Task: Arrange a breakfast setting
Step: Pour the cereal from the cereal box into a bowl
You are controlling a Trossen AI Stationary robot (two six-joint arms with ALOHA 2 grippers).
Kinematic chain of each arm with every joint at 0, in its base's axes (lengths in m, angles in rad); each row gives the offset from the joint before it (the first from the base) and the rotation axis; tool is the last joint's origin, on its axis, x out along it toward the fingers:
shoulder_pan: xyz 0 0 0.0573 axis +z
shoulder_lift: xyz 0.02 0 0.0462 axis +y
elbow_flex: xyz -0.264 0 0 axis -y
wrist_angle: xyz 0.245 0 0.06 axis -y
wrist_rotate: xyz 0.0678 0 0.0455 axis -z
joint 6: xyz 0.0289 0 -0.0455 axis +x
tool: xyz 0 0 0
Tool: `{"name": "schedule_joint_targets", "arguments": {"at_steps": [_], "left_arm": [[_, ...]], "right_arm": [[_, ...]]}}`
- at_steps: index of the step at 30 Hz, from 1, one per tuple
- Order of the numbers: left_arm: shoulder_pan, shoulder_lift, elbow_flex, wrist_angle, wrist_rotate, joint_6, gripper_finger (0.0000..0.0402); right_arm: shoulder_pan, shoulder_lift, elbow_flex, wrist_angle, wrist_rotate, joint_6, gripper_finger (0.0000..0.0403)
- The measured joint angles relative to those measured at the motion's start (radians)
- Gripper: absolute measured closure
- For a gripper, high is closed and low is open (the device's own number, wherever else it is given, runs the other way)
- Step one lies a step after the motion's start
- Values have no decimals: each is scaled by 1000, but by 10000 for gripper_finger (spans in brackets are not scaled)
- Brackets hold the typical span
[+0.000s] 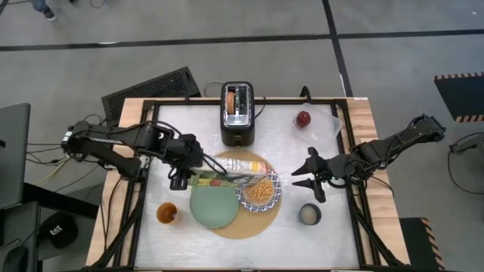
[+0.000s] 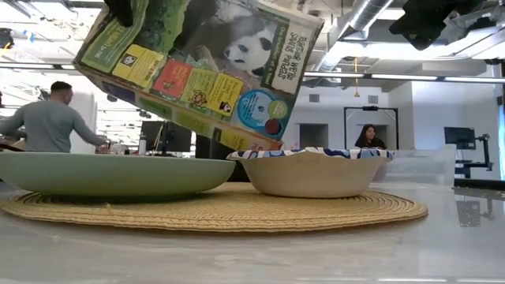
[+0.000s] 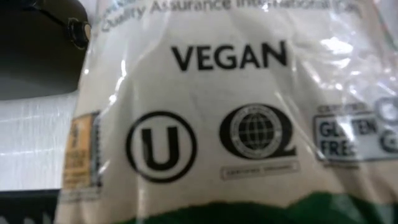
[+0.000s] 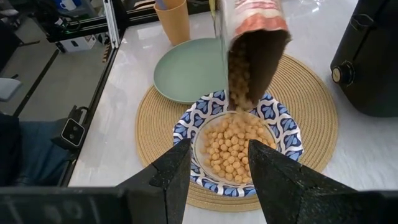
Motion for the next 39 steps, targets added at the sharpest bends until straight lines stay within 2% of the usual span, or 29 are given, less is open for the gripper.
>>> {"name": "schedule_joint_targets", "arguments": {"at_steps": [3, 6, 24, 27, 39], "left_arm": [[3, 0, 0, 1, -3, 16, 246], [8, 0, 0, 10, 53, 21, 246], [32, -4, -1, -7, -4, 42, 246], [40, -7, -1, 16, 48, 38, 246], [37, -18, -3, 37, 49, 48, 246]], "right_arm": [[0, 0, 0, 0, 0, 0, 217], [0, 0, 0, -1, 0, 0, 217], [-8, 0, 0, -4, 0, -1, 217], [-8, 0, 0, -5, -1, -1, 217], [-8, 0, 0, -16, -3, 0, 217]]}}
